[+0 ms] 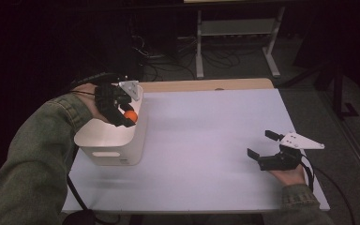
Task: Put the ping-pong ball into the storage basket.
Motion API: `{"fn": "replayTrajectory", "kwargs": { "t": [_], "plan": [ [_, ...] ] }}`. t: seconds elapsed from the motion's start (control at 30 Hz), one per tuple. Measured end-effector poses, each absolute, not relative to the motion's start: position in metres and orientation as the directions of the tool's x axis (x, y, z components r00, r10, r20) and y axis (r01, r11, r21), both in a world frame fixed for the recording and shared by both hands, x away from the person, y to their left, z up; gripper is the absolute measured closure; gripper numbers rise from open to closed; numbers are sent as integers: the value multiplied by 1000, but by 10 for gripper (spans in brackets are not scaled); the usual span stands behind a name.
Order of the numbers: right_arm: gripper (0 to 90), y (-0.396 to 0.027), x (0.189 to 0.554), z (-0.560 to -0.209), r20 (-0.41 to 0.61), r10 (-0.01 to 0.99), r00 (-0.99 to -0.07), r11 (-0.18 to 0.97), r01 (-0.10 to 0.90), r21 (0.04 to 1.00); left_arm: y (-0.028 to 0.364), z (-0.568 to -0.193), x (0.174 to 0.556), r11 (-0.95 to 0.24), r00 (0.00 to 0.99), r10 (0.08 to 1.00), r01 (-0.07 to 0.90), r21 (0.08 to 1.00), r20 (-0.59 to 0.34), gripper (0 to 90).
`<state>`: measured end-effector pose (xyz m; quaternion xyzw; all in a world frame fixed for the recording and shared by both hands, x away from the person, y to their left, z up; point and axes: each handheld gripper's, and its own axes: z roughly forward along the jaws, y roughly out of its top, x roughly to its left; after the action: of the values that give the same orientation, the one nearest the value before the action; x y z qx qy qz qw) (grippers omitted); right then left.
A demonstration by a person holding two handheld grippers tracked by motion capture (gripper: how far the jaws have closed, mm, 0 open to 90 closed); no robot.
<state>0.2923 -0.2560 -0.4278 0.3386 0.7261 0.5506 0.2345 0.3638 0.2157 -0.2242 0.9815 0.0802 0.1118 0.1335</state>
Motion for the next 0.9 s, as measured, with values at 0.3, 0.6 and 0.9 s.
{"fn": "replayTrajectory", "kwargs": {
  "t": [0.3, 0.6, 0.9],
  "plan": [
    [0, -256, 293, -428, 33, 750, -660, 165, 235, 958, 226, -224, 363, -950, 959, 204, 145, 276, 196, 511],
    [0, -256, 293, -428, 31, 749, -662, 168, 236, 957, 232, -225, 362, -951, 959, 207, 150, 270, 196, 511],
    [0, -256, 293, -428, 35, 750, -661, 162, 235, 959, 238, -226, 361, -952, 956, 211, 155, 264, 203, 510]
  ]
}}
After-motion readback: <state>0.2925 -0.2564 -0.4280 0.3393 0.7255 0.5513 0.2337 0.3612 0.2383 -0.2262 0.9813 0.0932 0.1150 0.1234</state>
